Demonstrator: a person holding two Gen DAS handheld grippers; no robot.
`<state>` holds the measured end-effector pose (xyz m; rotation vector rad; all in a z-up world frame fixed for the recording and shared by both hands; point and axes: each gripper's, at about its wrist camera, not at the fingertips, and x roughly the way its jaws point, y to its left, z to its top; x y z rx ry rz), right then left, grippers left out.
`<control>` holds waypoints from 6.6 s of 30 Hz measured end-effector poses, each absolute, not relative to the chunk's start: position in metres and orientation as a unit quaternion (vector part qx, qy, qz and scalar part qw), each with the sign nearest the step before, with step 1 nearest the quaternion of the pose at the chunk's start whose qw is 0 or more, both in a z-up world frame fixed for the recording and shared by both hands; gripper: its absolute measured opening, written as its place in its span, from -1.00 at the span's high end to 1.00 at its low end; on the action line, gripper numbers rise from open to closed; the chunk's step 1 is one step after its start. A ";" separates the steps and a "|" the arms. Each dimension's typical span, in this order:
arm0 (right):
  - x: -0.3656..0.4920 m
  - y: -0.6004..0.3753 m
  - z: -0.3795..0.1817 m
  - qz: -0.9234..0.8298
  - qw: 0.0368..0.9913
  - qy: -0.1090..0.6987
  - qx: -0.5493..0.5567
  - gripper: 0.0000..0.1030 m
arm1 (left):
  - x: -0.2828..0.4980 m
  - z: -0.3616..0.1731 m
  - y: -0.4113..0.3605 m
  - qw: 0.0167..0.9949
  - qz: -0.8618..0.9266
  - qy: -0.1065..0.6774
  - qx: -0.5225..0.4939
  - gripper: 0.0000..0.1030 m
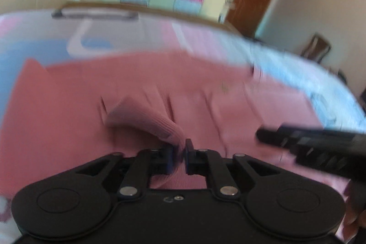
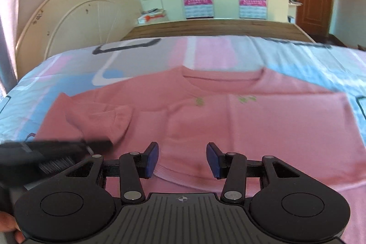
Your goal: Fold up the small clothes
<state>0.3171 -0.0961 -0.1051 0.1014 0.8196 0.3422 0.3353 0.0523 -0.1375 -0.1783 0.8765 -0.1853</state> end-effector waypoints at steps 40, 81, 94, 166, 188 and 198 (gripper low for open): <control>0.337 0.001 -0.102 0.236 0.909 0.343 -0.022 0.88 | 0.297 -0.117 0.176 0.902 0.082 0.406 -0.121 -0.44; 0.379 -0.214 -0.143 0.117 0.899 0.410 0.101 0.88 | 0.357 -0.130 0.131 0.900 0.080 0.412 -0.120 -0.57; 0.359 -0.237 -0.143 0.063 0.917 0.390 0.059 0.87 | 0.407 -0.144 0.129 0.901 0.083 0.411 -0.109 -0.38; 0.330 -0.208 -0.133 0.132 0.904 0.407 -0.003 0.85 | 0.320 -0.146 0.042 0.902 0.056 0.428 -0.029 -0.59; 0.297 -0.218 -0.122 0.183 0.890 0.415 0.046 0.64 | 0.287 -0.119 -0.001 0.905 0.028 0.425 -0.023 -0.59; 0.282 -0.217 -0.130 0.198 0.880 0.430 0.041 0.24 | 0.276 -0.136 -0.032 0.896 0.000 0.444 -0.014 -0.60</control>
